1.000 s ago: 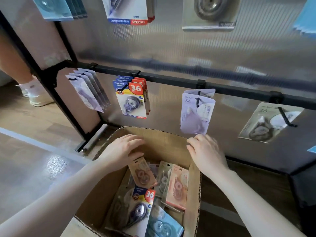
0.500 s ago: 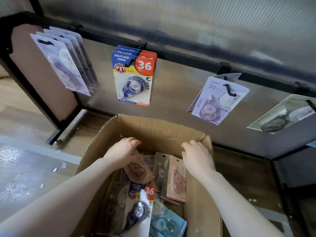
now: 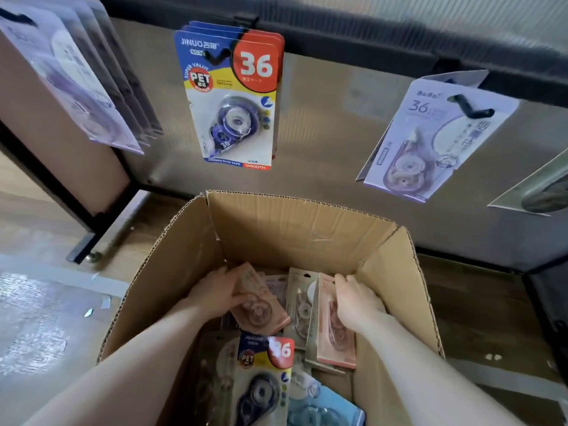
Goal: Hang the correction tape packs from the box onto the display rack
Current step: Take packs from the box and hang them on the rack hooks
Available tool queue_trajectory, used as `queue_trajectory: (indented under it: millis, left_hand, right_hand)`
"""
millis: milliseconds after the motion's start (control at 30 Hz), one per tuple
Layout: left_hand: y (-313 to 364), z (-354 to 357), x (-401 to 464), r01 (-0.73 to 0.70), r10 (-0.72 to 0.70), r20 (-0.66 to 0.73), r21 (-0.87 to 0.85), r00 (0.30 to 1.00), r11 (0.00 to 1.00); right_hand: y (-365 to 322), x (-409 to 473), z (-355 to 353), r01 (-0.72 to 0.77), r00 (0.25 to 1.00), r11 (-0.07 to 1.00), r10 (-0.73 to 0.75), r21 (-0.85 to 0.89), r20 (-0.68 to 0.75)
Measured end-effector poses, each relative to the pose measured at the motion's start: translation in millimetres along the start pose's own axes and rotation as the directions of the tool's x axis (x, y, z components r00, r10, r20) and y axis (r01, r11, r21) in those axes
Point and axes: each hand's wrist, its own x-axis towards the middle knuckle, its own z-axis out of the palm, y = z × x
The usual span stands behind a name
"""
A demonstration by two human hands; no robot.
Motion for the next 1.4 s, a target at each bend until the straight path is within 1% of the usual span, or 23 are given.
queue_trajectory:
  millis: [100,233,300,400,567,700,900,1000,1100,1167,1267,1400]
  left_hand:
    - [1.9,4.5,4.3,0.023,-0.022,0.026,-0.030,0.999,0.999]
    - [2.9,12.1,11.3,0.041,-0.038,0.050,-0.048,0.998,0.998]
    - [2.9,15.3,12.3,0.050,-0.049,0.039,-0.042,0.998,0.998]
    - [3.0,17.0,14.3,0.069,-0.067,0.025,-0.082,0.997,0.994]
    - [10.7,11.5,14.0,0.129,-0.129,-0.033,-0.020,0.991,0.991]
    - [9.5,7.1,9.3,0.132,-0.137,-0.053,-0.085,0.989,0.988]
    - [13.7,-7.3,2.3,0.088,-0.107,-0.139,-0.131,0.985,0.987]
    - [20.0,-17.1,-1.3,0.048,-0.081,-0.161,-0.199,0.984,0.979]
    - [22.3,-24.6,-5.8,0.001,-0.049,-0.186,-0.249,0.981,0.969]
    - [23.5,-28.6,-10.1,-0.024,-0.028,-0.194,-0.263,0.981,0.965]
    - [26.6,-35.1,-17.5,-0.024,-0.031,-0.215,-0.250,0.976,0.968]
    - [31.9,-44.1,-28.9,-0.106,0.051,-0.226,-0.239,0.973,0.965]
  right_hand:
    - [1.4,14.0,7.5,-0.014,0.999,0.999,0.013,0.038,0.044]
    - [3.4,30.9,13.5,-0.007,0.994,0.999,0.003,0.042,0.108]
    - [4.8,38.2,16.9,0.004,0.990,0.999,-0.009,0.038,0.140]
    - [7.0,44.9,19.5,0.016,0.982,0.999,-0.023,0.036,0.186]
    - [8.8,51.8,24.1,0.032,0.980,0.998,-0.044,0.061,0.197]
    - [7.9,55.1,21.6,0.031,0.979,0.998,-0.042,0.056,0.199]
    - [7.9,46.7,16.9,0.136,0.972,0.983,-0.109,-0.120,0.206]
    - [8.1,42.5,5.5,0.176,0.964,0.963,-0.127,-0.206,0.232]
    - [8.5,37.6,-8.3,0.249,0.948,0.936,-0.183,-0.247,0.262]
    - [10.0,35.8,-16.8,0.273,0.942,0.939,-0.217,-0.210,0.257]
    - [11.5,28.6,-31.6,0.313,0.937,0.942,-0.287,-0.118,0.199]
    - [11.7,14.3,-42.6,0.363,0.925,0.930,-0.352,-0.055,0.144]
